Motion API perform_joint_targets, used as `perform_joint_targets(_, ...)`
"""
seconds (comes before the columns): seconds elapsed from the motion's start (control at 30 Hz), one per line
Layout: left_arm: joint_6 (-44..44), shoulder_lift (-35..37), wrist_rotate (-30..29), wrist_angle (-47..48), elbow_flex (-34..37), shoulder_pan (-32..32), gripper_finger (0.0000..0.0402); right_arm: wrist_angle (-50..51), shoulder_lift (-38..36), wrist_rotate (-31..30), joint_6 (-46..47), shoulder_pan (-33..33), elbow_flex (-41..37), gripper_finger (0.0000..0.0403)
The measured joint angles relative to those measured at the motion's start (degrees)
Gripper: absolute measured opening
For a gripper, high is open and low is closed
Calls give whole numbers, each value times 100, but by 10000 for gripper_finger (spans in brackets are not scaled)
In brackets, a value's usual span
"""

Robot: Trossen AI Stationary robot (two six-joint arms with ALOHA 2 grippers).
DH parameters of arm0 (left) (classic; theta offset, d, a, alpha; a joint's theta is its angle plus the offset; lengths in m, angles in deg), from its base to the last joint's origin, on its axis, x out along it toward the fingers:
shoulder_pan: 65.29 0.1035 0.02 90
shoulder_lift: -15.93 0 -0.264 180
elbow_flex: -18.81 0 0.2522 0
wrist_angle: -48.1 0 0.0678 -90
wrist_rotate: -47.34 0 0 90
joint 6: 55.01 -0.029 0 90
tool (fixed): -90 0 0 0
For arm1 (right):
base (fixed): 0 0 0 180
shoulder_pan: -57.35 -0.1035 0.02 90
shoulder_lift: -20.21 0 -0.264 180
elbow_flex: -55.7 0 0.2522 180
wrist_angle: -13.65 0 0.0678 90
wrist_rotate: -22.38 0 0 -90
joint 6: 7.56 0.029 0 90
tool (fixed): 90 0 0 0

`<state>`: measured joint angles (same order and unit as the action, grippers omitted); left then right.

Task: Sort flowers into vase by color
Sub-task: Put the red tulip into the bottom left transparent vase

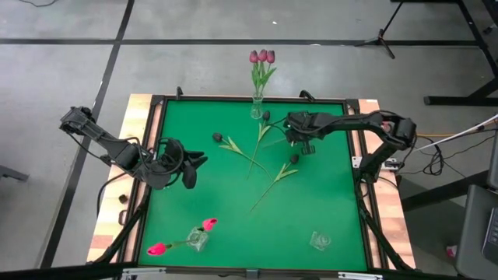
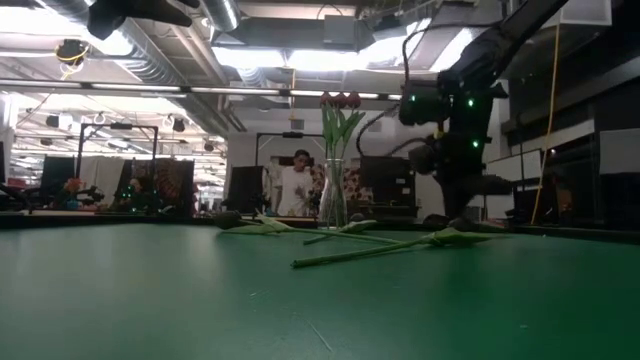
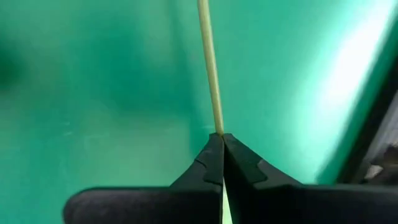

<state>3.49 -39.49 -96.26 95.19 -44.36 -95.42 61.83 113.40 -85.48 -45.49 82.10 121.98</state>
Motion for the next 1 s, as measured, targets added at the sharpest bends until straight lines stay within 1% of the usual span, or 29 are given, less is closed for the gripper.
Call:
perform_joint_targets(0.07,2,0,-27,-1,0,0,117,13,-158,-117,-6,-65,82,1)
perform_joint_targets(0.13,20,0,-27,-2,0,0,117,38,-296,-369,-76,-168,201,1)
perform_joint_targets(0.27,106,0,-27,-1,-2,0,117,270,-546,-817,-393,-591,588,0)
perform_joint_targets(0.33,112,-2,-22,-3,-2,0,117,361,-645,-1123,-723,-886,760,0)
perform_joint_targets(0.4,114,-1,32,-13,-2,0,117,338,-716,-1562,-1112,-1216,934,0)
perform_joint_targets(0.6,112,-2,93,-123,-2,2,117,104,-765,-2872,-2639,-2250,1385,0)
perform_joint_targets(0.73,76,-14,524,-358,-2,2,117,-666,-763,-3526,-3762,-2802,1466,0)
perform_joint_targets(0.8,-65,-41,779,-583,-2,1,117,-1188,-763,-3746,-4327,-3047,1502,0)
perform_joint_targets(0.87,-272,-55,1038,-864,-2,2,117,-1784,-763,-3811,-4884,-3285,1507,0)
perform_joint_targets(1.0,-639,-55,1490,-1345,-2,22,117,-2834,-761,-3748,-6062,-3771,1507,0)
